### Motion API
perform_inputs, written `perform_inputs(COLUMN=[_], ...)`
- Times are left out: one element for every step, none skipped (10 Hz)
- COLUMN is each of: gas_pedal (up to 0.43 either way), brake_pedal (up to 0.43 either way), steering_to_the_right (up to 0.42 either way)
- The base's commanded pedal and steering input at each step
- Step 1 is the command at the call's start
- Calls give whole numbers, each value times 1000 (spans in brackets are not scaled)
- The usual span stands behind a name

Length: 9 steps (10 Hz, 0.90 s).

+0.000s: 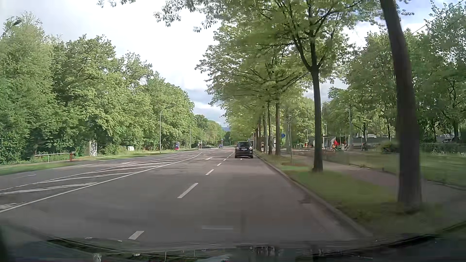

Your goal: Follow the waypoints while adhering to traffic rules and regulations

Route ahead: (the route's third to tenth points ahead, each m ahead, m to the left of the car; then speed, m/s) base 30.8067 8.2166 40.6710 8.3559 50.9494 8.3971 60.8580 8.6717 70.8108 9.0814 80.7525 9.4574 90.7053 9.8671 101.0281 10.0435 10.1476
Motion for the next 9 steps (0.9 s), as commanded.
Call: perform_inputs(gas_pedal=[20,20,20,20,20,20,8,8,8], brake_pedal=[0,0,0,0,0,0,0,0,0], steering_to_the_right=[1,1,1,1,0,0,1,1,1])
